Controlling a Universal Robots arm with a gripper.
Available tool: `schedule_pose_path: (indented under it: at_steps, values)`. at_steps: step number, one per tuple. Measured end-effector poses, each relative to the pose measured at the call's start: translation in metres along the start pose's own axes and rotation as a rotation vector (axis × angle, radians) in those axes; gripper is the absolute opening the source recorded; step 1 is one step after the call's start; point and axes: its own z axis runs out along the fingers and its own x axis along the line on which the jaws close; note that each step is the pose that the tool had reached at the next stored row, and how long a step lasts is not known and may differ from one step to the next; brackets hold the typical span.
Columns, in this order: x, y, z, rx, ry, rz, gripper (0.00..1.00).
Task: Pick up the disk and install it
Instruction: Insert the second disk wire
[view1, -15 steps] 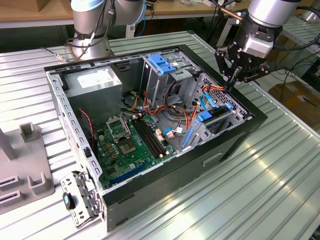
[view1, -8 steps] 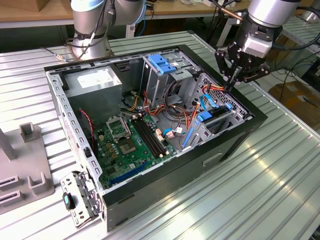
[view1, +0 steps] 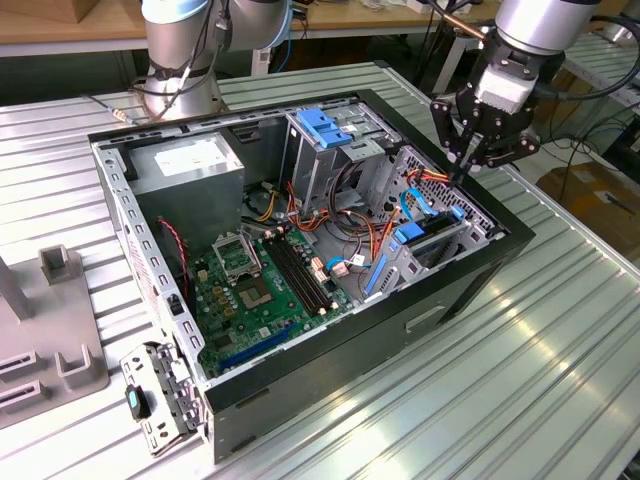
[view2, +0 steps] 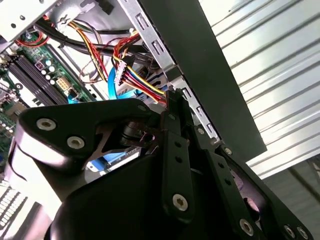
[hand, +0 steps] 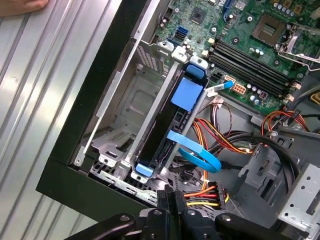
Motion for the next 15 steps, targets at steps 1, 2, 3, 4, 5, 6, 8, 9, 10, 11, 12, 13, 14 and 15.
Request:
schedule_pose_path:
  at_steps: [1, 2, 3, 4, 5, 6, 8, 9, 10, 11, 12, 13, 14, 15]
  values:
    - [0.0000, 0.0000, 0.0000, -0.0007, 0.0010, 0.012, 0.16]
    - [0.0000, 0.0000, 0.0001, -0.0013, 0.0018, 0.022, 0.16]
    - [0.0000, 0.0000, 0.0002, -0.0028, 0.0037, 0.050, 0.16]
    - [0.0000, 0.0000, 0.0002, -0.0036, 0.0048, 0.066, 0.16]
    - [0.0000, 0.0000, 0.0003, -0.0043, 0.0056, 0.078, 0.16]
    - [0.0000, 0.0000, 0.0003, -0.0049, 0.0064, 0.089, 0.16]
    - [0.0000, 0.0000, 0.0004, -0.0071, 0.0091, 0.132, 0.16]
    - [0.0000, 0.0000, 0.0005, -0.0080, 0.0103, 0.151, 0.16]
    - [0.0000, 0.0000, 0.0006, -0.0093, 0.0119, 0.177, 0.16]
    - [0.0000, 0.0000, 0.0007, -0.0103, 0.0131, 0.196, 0.16]
    - [0.0000, 0.0000, 0.0007, -0.0109, 0.0138, 0.208, 0.16]
    - [0.0000, 0.0000, 0.0007, -0.0112, 0.0143, 0.215, 0.16]
    - [0.0000, 0.0000, 0.0008, -0.0116, 0.0147, 0.223, 0.16]
    - [0.0000, 0.0000, 0.0008, -0.0120, 0.0152, 0.231, 0.16]
